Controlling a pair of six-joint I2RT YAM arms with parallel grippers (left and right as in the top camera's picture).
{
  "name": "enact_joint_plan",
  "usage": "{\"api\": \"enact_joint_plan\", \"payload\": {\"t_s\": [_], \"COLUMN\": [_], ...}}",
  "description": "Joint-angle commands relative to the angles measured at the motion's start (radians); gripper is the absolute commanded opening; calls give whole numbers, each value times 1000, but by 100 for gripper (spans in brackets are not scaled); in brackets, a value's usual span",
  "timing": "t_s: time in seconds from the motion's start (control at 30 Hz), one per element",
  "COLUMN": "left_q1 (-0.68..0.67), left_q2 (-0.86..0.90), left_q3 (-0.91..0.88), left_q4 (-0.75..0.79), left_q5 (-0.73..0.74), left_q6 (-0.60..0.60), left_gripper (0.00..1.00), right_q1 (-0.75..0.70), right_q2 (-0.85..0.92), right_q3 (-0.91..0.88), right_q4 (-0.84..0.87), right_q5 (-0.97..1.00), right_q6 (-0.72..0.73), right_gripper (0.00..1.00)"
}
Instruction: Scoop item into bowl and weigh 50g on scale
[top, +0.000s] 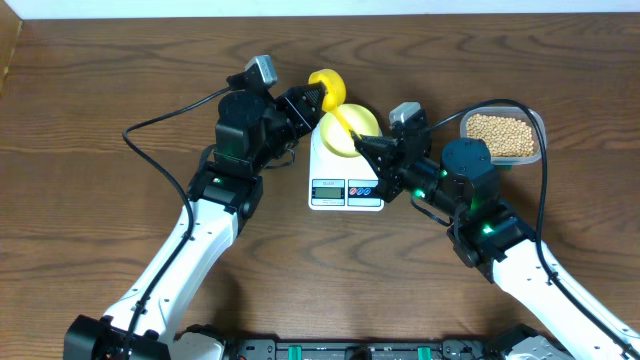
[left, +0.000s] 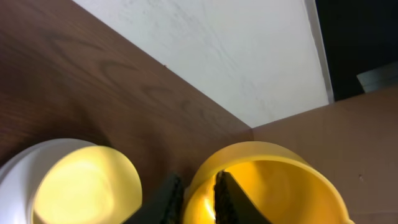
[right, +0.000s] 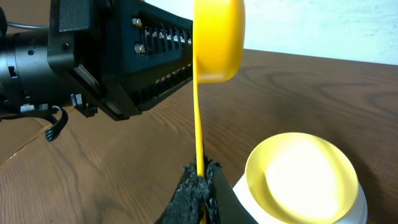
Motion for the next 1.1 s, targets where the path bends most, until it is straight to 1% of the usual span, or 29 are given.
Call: {"api": "enact_joint_plan", "payload": {"t_s": [0.0, 0.27, 0.4, 0.63, 0.73, 0.77, 0.83, 0.87, 0.97, 1.07], "left_q1": [2, 2, 2, 2, 2, 2, 2, 2, 2, 2], "left_q2": [-3, -3, -3, -3, -3, -3, -3, -3, -3, -3], "left_q3": [5, 5, 5, 5, 5, 5, 5, 5, 5, 5], "left_q4": [5, 5, 5, 5, 5, 5, 6, 6, 9, 8], "left_q5": [2, 2, 2, 2, 2, 2, 2, 2, 2, 2], "left_q6": [9, 9, 9, 8, -21, -36, -51, -55, -55, -63], "left_gripper": [15, 14, 8, 8, 7, 8, 7, 7, 7, 7], "right_q1": [17, 17, 17, 16, 16, 16, 16, 16, 16, 16], "right_q2": [-3, -3, -3, -3, -3, -3, -3, -3, -3, -3], "right_q3": [19, 19, 19, 19, 19, 19, 19, 19, 19, 19], "right_q4": [4, 6, 6, 7, 8, 11, 19, 26, 45, 62], "right_q5": [-27, -48, -50, -50, -50, -50, -50, -50, -50, -50], "right_q6": [-13, -13, -13, -13, -8, 7, 30, 48, 77, 86], "right_gripper": [1, 1, 1, 1, 2, 6, 17, 28, 49, 55]}}
